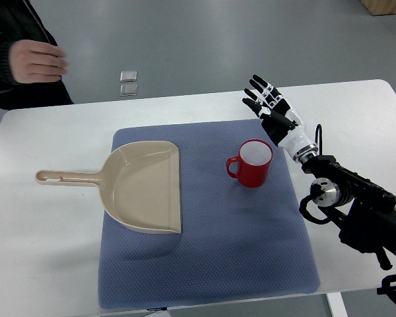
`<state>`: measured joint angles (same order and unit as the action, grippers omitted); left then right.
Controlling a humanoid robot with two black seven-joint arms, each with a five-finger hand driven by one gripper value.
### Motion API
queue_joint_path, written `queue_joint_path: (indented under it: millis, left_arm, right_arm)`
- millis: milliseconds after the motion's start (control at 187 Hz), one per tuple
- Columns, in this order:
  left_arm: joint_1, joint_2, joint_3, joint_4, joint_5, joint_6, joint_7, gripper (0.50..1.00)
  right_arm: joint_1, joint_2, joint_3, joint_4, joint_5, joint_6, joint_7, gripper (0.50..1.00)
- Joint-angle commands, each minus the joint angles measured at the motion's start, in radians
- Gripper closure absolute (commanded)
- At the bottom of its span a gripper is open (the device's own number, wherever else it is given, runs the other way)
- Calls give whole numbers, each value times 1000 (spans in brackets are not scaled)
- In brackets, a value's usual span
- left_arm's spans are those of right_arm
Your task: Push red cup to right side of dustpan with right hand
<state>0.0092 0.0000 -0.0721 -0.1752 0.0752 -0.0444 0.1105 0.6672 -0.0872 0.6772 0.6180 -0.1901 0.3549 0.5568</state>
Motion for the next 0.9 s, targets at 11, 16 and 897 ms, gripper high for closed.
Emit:
queue_joint_path:
  millis: [11,16,897]
  left_arm:
    - [0,0,0,-1,0,-2,0,500]
    - [0,0,0,-1,0,-2,0,500]
    - [-2,0,3,-9,0,-2,0,500]
  right_arm:
    - [0,0,-1,-1,0,1,0,566]
    - [0,0,-1,-1,0,1,0,566]
    - [14,-344,-50,34,-520,256,9,564]
